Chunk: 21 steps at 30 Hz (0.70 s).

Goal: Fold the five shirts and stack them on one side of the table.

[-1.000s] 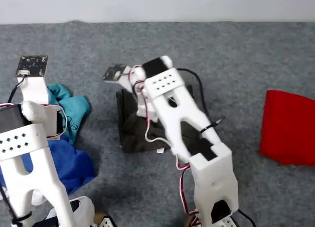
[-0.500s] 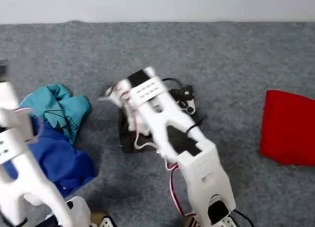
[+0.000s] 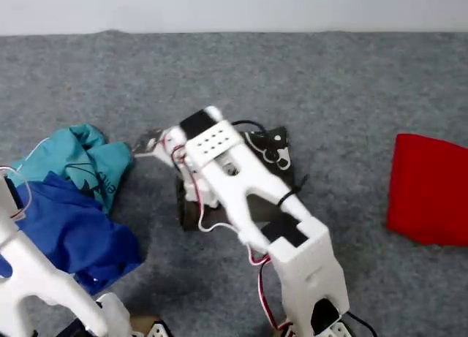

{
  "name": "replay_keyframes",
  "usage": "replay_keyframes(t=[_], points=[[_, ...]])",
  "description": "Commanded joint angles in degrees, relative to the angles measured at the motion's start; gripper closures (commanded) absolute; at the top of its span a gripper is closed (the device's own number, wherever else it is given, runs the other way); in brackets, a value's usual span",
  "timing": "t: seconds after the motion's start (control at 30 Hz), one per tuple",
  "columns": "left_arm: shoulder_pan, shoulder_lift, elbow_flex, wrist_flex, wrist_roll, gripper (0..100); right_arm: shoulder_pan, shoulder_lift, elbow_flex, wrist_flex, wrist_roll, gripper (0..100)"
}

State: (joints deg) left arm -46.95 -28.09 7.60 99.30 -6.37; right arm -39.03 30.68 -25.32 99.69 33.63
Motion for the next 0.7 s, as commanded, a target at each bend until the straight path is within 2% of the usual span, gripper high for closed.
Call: replay_keyframes(t=[0.0, 0.17, 0.27, 0.47, 0.67], points=[[-0.35, -1.67, -1.80, 0.18, -0.26, 99, -0.13, -0.57, -0.09, 0.48, 0.35, 98.9], [-0.35, -1.67, -1.80, 0.18, -0.26, 99, -5.93, 5.85, 0.53, 0.22, -2.64, 98.9], [-0.35, -1.67, -1.80, 0.26, -0.26, 99, -5.93, 7.08, 0.53, -2.51, -2.64, 98.9], [-0.44, -1.67, -1.80, 1.05, -0.26, 99, 0.57, 3.47, -10.29, -4.26, -2.64, 98.9], [-0.35, -1.76, -1.80, 1.05, -0.26, 99, 6.20, 6.29, -19.34, -21.32, -2.64, 98.7]])
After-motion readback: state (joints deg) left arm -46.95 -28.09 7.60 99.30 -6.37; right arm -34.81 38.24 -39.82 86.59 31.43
